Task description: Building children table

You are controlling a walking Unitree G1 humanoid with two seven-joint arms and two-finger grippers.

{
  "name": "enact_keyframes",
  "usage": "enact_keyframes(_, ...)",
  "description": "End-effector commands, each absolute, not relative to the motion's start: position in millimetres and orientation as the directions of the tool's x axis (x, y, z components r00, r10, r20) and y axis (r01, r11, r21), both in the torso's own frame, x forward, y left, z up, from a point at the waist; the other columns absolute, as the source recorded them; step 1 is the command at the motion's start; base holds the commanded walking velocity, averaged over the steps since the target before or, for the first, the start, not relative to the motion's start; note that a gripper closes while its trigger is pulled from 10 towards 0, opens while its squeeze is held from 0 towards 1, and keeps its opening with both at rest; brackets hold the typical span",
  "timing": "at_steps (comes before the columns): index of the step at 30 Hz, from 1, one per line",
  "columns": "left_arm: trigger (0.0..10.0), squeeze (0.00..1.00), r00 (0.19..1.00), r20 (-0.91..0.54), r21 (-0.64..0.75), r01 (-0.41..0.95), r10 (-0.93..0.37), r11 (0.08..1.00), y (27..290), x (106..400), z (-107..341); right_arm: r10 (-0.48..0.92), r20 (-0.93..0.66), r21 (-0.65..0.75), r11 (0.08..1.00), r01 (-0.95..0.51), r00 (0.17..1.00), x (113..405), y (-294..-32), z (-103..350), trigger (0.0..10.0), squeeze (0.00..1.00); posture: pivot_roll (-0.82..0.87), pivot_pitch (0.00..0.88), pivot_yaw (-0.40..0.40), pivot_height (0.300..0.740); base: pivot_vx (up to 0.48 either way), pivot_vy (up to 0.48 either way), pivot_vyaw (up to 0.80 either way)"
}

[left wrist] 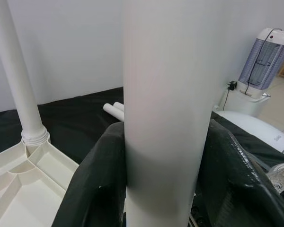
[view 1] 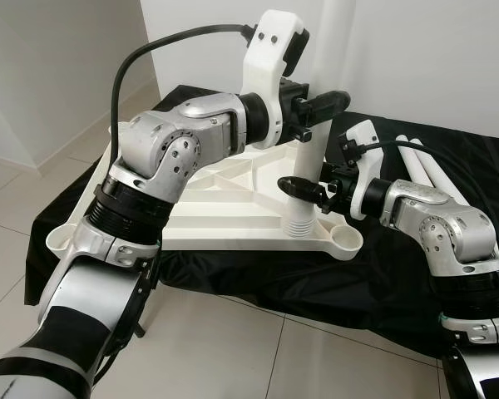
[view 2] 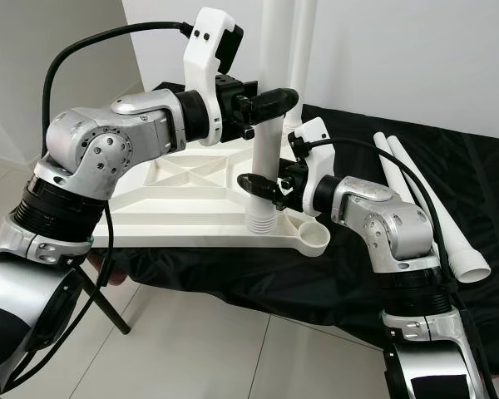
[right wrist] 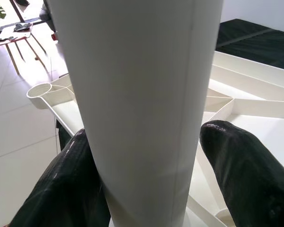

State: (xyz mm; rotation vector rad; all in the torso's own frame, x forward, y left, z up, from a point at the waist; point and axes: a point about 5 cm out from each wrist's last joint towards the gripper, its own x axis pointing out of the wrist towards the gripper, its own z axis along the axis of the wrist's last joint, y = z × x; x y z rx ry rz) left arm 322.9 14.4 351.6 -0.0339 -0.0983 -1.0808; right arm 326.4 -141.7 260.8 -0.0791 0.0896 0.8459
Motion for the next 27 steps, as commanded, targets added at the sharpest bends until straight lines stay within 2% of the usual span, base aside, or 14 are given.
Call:
enact_keyframes(1,10.0,0.00,0.179,0.096,0.093,0.978,-0.979,0.188,9,307,359,0.744,-0.122,-0.031,0.658,-0.752,0.657,326,-141,261,10.0,0.00,-0.09,0.073,0.040,0.740,0.000,0.000,0.00)
enact_keyframes(10,10.0,0.00,0.181,0.102,0.093,0.977,-0.978,0.190,8,310,363,0.742,-0.134,-0.024,0.660,-0.751,0.657,326,-142,258,10.0,0.00,-0.10,0.073,0.038,0.740,0.000,0.000,0.00)
enact_keyframes(11,10.0,0.00,0.182,0.104,0.092,0.977,-0.978,0.192,7,312,364,0.744,-0.133,-0.022,0.659,-0.752,0.655,326,-142,257,6.1,0.00,-0.10,0.074,0.038,0.740,0.000,0.000,0.00)
enact_keyframes(12,10.0,0.00,0.183,0.106,0.093,0.977,-0.977,0.193,7,313,365,0.747,-0.128,-0.016,0.657,-0.754,0.653,326,-142,258,4.1,0.00,-0.10,0.073,0.037,0.740,0.000,0.000,0.00)
enact_keyframes(13,10.0,0.00,0.183,0.106,0.093,0.977,-0.977,0.193,7,313,365,0.747,-0.128,-0.016,0.657,-0.754,0.653,326,-142,258,4.1,0.00,-0.10,0.073,0.037,0.740,0.000,0.000,0.00)
enact_keyframes(14,10.0,0.00,0.185,0.109,0.090,0.977,-0.977,0.195,8,315,366,0.736,-0.117,-0.007,0.671,-0.742,0.667,328,-142,258,0.0,0.00,-0.09,0.074,0.036,0.740,0.000,0.000,0.00)
enact_keyframes(27,10.0,0.00,0.199,0.120,0.083,0.974,-0.973,0.209,17,325,367,0.730,-0.081,-0.006,0.680,-0.733,0.678,331,-143,262,0.0,0.00,-0.10,0.072,0.035,0.740,0.000,0.000,0.00)
